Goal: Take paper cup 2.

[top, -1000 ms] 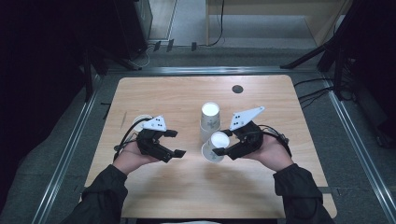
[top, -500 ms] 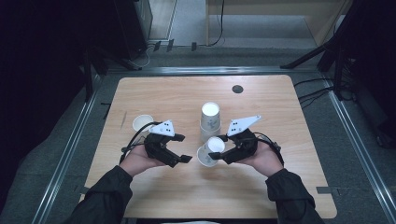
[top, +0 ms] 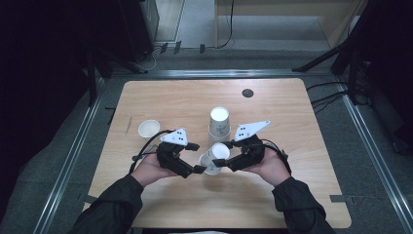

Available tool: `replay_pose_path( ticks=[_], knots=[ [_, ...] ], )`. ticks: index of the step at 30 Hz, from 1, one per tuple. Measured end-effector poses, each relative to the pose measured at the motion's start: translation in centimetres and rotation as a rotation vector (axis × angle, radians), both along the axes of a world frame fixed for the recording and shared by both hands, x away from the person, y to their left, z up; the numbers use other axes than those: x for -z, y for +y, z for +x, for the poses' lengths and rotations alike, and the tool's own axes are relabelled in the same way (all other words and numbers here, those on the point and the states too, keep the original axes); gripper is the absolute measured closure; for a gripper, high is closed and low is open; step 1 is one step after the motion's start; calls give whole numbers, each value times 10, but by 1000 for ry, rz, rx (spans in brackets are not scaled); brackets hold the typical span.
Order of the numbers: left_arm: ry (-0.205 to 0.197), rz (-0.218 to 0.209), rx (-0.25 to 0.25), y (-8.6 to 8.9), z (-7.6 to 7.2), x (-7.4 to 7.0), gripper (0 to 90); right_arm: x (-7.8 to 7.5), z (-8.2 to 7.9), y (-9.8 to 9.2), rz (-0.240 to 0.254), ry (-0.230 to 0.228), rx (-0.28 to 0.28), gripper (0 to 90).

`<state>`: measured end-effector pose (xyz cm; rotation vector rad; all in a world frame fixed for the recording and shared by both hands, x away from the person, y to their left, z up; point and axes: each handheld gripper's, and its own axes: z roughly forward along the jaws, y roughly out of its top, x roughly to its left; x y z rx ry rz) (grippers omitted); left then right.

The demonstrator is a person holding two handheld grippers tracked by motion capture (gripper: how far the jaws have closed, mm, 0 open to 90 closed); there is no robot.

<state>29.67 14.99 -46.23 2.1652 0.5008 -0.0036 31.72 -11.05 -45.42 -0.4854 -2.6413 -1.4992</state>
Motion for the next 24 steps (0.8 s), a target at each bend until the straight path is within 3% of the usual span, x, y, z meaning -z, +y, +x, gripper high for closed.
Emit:
replay_pose_path(
  ticks=[11,20,24],
  knots=[
    [-7,-40,37,-15,-5,1,152,-5,-5,7,56,22,-27,349],
    [-17,-26,48,-16,-4,3,159,-9,-6,5,110,49,-33,352],
    [-29,-28,48,-15,-4,3,214,-10,-5,4,125,59,-33,353]
  ],
)
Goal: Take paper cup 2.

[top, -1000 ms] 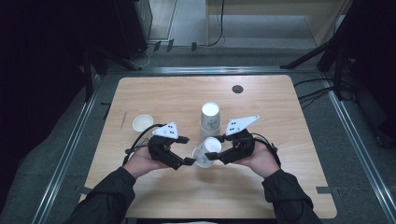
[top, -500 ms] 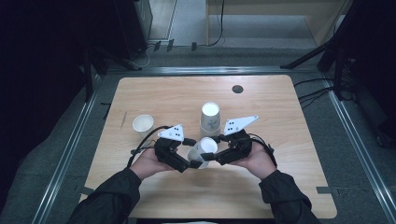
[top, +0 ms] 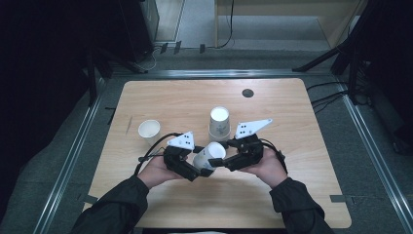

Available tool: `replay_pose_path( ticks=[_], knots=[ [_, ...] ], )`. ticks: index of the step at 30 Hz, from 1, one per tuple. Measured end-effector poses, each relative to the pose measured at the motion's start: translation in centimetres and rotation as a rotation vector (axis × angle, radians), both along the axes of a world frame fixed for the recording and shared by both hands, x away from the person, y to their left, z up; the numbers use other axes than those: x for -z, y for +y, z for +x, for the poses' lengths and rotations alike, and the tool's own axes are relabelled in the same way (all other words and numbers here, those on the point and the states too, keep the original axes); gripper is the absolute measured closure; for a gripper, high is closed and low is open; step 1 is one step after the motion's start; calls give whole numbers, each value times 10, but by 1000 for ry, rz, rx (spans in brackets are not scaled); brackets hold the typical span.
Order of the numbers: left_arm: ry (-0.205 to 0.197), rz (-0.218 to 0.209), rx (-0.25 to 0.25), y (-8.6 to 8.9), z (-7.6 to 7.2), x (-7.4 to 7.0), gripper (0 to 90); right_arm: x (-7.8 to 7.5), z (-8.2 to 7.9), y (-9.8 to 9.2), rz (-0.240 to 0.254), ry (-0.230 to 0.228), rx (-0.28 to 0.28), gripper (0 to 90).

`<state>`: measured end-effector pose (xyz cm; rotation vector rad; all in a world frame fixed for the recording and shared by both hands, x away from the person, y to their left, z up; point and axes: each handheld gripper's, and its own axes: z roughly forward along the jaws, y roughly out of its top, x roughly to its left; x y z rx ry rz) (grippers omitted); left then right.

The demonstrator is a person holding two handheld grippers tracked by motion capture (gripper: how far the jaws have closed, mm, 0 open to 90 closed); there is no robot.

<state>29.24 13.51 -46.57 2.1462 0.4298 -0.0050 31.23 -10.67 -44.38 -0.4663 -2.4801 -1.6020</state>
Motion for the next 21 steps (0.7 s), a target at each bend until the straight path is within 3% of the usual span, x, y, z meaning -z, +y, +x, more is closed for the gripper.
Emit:
replay_pose_path(
  ticks=[6,17,21],
  knots=[
    [-26,10,18,-1,-3,0,264,1,-1,1,-12,-5,-6,353],
    [-18,17,35,0,-4,-1,295,0,-2,2,-21,0,-16,348],
    [-13,21,41,0,-4,-2,295,-1,-3,1,-21,-22,-33,341]
  ],
)
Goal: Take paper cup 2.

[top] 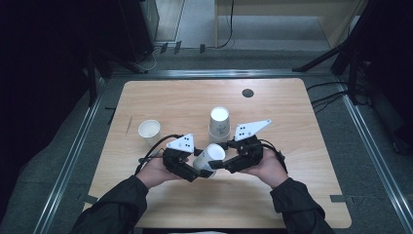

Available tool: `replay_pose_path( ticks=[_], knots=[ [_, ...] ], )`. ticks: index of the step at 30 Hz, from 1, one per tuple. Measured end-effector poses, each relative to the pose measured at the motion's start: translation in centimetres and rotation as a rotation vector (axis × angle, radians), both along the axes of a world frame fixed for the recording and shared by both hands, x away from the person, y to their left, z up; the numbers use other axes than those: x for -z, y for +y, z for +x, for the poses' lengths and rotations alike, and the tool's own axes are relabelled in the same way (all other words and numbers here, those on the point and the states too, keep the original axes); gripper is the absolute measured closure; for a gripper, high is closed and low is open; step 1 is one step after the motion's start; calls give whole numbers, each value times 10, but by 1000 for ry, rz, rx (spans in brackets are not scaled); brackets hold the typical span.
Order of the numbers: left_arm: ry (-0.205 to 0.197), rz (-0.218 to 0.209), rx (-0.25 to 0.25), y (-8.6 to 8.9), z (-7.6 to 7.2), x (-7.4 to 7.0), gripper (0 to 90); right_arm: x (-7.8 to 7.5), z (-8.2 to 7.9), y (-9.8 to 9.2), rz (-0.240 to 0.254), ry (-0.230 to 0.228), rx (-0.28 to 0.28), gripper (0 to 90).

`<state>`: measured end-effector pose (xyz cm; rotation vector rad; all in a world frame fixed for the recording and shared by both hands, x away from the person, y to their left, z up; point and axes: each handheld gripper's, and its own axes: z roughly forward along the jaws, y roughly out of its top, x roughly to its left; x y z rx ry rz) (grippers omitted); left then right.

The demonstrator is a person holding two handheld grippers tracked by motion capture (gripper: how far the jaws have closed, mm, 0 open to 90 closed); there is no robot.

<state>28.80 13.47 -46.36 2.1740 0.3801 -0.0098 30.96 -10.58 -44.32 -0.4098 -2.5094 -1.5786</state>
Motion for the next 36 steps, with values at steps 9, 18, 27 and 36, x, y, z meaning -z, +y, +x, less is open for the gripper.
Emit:
replay_pose_path(
  ticks=[9,18,27,36],
  knots=[
    [-6,25,1,2,5,-8,292,3,-2,-6,-67,-48,22,247],
    [-10,151,1,7,13,-21,287,8,-6,-14,-128,-62,51,249],
    [-23,349,24,0,16,-17,285,18,-7,-13,-162,-69,68,274],
    [-2,457,64,-10,15,-10,284,24,-7,-6,-168,-76,59,280]
  ],
)
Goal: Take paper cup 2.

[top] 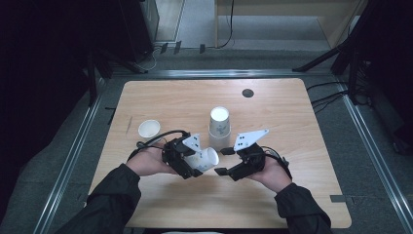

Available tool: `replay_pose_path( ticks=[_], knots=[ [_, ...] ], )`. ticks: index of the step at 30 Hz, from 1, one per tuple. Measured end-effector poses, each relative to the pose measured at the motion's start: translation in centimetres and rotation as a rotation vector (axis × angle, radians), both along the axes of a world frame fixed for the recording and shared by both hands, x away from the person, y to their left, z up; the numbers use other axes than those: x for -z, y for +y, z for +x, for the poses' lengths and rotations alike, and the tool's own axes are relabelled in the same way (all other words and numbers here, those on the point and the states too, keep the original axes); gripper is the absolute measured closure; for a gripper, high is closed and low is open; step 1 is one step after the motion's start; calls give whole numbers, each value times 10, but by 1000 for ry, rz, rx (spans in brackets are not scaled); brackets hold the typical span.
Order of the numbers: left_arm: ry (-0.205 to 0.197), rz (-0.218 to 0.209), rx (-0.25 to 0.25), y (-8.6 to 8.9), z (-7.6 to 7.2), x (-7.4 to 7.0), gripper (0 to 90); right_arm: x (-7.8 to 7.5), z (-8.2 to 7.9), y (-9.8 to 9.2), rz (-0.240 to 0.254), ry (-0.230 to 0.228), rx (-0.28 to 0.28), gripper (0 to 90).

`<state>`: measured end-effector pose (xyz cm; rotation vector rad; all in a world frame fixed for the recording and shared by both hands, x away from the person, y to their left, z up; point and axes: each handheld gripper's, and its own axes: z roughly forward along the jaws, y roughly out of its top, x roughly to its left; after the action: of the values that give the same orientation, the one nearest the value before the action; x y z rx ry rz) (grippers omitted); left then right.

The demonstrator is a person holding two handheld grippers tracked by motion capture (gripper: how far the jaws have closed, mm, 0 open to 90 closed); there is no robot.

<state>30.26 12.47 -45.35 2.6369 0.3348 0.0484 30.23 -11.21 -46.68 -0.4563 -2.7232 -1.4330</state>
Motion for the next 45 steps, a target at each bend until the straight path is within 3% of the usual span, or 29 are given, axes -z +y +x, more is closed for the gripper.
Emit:
replay_pose_path(
  ticks=[3,7,15,22,32,43,45],
  knots=[
    [-16,50,7,-3,-1,5,280,4,3,2,-9,4,-7,280],
    [-3,69,26,-7,-2,9,278,10,4,8,-20,4,-25,281],
    [27,61,53,-16,-5,14,276,14,0,20,-33,7,-69,293],
    [28,51,71,-19,-6,13,276,15,-2,25,-40,1,-97,316],
    [27,43,82,-18,-6,13,280,13,-3,24,-45,6,-101,338],
    [31,2,98,-14,-5,11,256,7,-3,22,-38,16,-112,353],
    [30,-15,87,-13,-4,10,217,6,-3,21,-32,16,-108,353]
  ],
)
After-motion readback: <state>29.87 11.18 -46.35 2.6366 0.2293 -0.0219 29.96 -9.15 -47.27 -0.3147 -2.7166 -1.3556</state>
